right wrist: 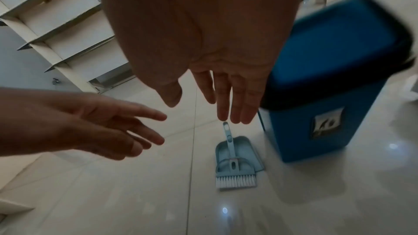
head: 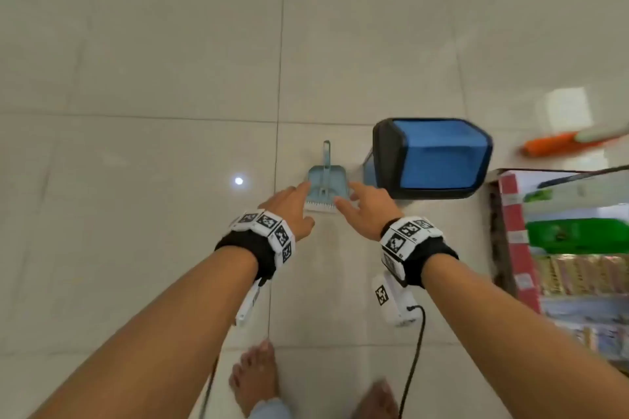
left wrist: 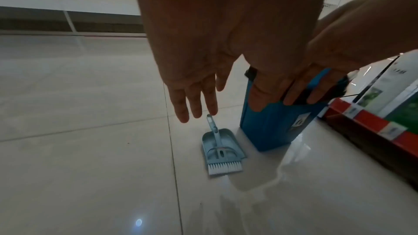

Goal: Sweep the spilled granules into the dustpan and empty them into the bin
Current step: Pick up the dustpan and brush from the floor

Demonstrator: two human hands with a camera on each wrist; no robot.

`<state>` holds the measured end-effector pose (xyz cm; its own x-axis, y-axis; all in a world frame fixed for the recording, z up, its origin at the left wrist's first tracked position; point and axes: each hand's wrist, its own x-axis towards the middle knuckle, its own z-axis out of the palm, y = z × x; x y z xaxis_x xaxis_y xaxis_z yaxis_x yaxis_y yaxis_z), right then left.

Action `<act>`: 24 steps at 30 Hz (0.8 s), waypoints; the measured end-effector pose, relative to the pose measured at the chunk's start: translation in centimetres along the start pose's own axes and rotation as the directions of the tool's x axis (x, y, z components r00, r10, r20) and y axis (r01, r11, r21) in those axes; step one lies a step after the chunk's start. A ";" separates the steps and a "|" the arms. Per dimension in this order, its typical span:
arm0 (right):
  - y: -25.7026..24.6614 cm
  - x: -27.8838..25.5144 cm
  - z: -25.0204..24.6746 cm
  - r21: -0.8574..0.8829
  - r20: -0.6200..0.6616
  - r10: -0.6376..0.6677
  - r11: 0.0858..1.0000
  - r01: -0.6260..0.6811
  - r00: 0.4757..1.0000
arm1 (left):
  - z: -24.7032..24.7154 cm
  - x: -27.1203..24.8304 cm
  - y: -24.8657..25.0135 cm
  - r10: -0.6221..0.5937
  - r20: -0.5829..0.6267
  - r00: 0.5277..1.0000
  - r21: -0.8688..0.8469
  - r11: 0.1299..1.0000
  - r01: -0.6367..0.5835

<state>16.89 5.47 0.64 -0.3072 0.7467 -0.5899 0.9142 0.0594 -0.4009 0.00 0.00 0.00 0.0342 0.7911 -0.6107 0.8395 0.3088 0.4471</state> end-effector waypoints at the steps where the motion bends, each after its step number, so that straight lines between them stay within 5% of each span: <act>1: 0.8 1.9 1.8 0.010 -0.017 0.006 1.000 -0.006 1.000 | 1.2 2.0 -0.5 0.005 -0.011 1.000 -0.011 1.000 -0.005; 6: 4.9 11.7 9.0 0.062 -0.185 0.024 0.998 -0.013 0.982 | 5.9 12.1 -3.6 0.043 -0.098 0.994 -0.035 0.998 -0.047; 12: 7.9 19.5 13.7 0.015 -0.425 -0.082 0.995 0.097 0.902 | 8.5 21.6 -5.8 0.103 -0.195 0.975 -0.029 0.993 -0.111; 17: 8.2 20.2 15.1 0.062 -0.416 -0.117 0.986 0.157 0.902 | 9.4 21.7 -6.5 0.202 -0.180 0.963 0.133 0.975 -0.180; 24: 9.8 16.3 16.2 0.049 -0.293 -0.103 0.991 0.122 0.951 | 12.2 20.1 -7.3 0.111 -0.113 0.987 0.148 0.985 -0.093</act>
<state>16.58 7.52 -24.23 -0.3084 0.8979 -0.3142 0.8558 0.1176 -0.5038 1.20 7.21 -23.47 0.0655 0.8750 -0.4797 0.9036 0.1519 0.4005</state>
